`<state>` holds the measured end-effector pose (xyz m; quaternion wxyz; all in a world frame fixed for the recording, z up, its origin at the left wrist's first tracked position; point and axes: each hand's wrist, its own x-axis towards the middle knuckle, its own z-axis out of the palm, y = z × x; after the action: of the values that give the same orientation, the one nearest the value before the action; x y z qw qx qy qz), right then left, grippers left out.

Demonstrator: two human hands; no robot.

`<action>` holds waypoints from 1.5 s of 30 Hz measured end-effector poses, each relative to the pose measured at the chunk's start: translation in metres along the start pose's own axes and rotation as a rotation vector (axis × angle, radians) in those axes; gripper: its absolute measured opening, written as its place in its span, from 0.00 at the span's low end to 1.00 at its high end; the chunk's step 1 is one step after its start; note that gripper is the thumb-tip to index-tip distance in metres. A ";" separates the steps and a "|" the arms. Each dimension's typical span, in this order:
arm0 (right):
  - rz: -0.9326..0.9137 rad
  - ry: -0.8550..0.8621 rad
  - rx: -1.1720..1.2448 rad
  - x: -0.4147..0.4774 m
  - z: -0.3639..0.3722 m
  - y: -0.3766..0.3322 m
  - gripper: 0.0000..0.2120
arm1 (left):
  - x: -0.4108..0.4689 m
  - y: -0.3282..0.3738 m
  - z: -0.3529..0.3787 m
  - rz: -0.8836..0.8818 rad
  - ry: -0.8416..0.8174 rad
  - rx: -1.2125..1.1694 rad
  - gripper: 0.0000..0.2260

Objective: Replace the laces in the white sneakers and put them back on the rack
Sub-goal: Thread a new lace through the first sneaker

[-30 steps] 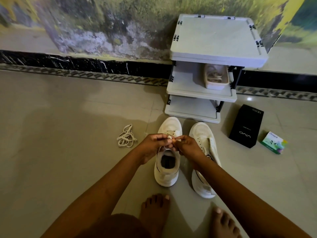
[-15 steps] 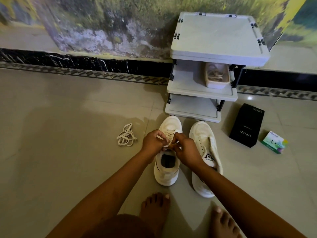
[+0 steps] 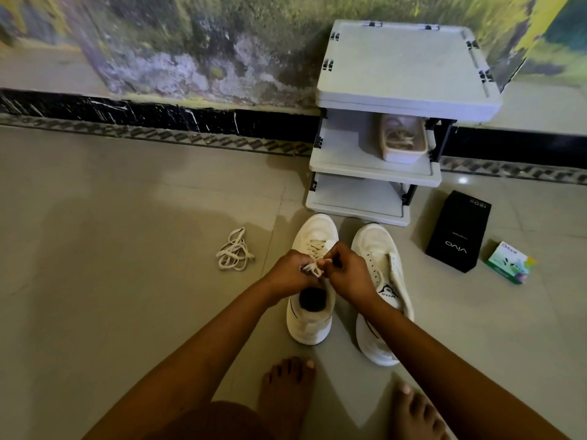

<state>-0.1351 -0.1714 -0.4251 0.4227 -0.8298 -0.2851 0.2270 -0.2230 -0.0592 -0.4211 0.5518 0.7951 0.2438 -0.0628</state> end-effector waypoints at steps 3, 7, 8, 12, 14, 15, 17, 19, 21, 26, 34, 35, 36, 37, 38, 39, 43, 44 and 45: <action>0.067 0.003 0.078 0.002 0.000 0.001 0.10 | 0.000 0.000 0.001 -0.034 0.082 -0.065 0.05; 0.177 -0.019 0.244 0.002 0.000 0.003 0.10 | 0.001 -0.005 0.004 -0.019 0.208 -0.177 0.05; 0.195 -0.020 0.271 0.002 -0.001 0.003 0.09 | 0.001 -0.006 0.005 -0.004 0.239 -0.194 0.05; 0.261 -0.037 0.344 0.000 -0.001 0.002 0.08 | 0.000 -0.007 0.009 0.081 0.308 -0.269 0.04; 0.283 -0.051 0.376 -0.001 -0.003 0.002 0.08 | -0.001 -0.007 0.010 0.107 0.319 -0.314 0.04; 0.290 -0.059 0.390 -0.001 -0.003 0.001 0.07 | -0.001 -0.007 0.010 0.106 0.329 -0.336 0.03; 0.292 -0.073 0.416 -0.001 -0.006 0.000 0.07 | -0.002 -0.009 0.009 0.090 0.350 -0.393 0.03; 0.286 -0.081 0.415 -0.002 -0.009 0.000 0.06 | -0.002 -0.011 0.009 0.074 0.360 -0.440 0.03; 0.289 -0.084 0.407 -0.002 -0.011 -0.001 0.04 | -0.002 -0.014 0.009 0.062 0.366 -0.443 0.04; 0.353 -0.029 0.385 -0.004 -0.015 0.001 0.06 | -0.001 -0.018 0.005 -0.023 0.492 -0.445 0.02; 0.112 -0.016 -0.172 -0.010 -0.034 0.010 0.07 | -0.008 -0.035 -0.012 -0.164 0.632 -0.382 0.01; 0.101 -0.007 -0.208 -0.012 -0.034 0.011 0.07 | -0.010 -0.034 -0.013 -0.176 0.637 -0.377 0.02; 0.090 0.003 -0.254 -0.012 -0.034 0.012 0.05 | -0.010 -0.034 -0.013 -0.189 0.643 -0.371 0.03; 0.088 0.010 -0.302 -0.012 -0.034 0.013 0.03 | -0.011 -0.034 -0.013 -0.206 0.648 -0.367 0.03; 0.086 0.014 -0.345 -0.013 -0.034 0.012 0.01 | -0.013 -0.034 -0.013 -0.225 0.657 -0.367 0.03; 0.087 0.012 -0.386 -0.013 -0.034 0.011 0.01 | -0.014 -0.035 -0.013 -0.244 0.666 -0.376 0.02; 0.083 -0.010 -0.523 -0.016 -0.035 0.006 0.05 | -0.015 -0.039 -0.012 -0.292 0.705 -0.379 0.02; 0.080 -0.010 -0.545 -0.016 -0.035 0.006 0.06 | -0.015 -0.039 -0.012 -0.302 0.712 -0.373 0.04; 0.082 -0.009 -0.561 -0.016 -0.035 0.007 0.06 | -0.016 -0.039 -0.012 -0.312 0.717 -0.372 0.05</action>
<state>-0.1233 -0.2055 -0.4098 0.1658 -0.9242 -0.3048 0.1599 -0.2564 -0.0430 -0.4437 0.5499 0.6072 0.5446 0.1798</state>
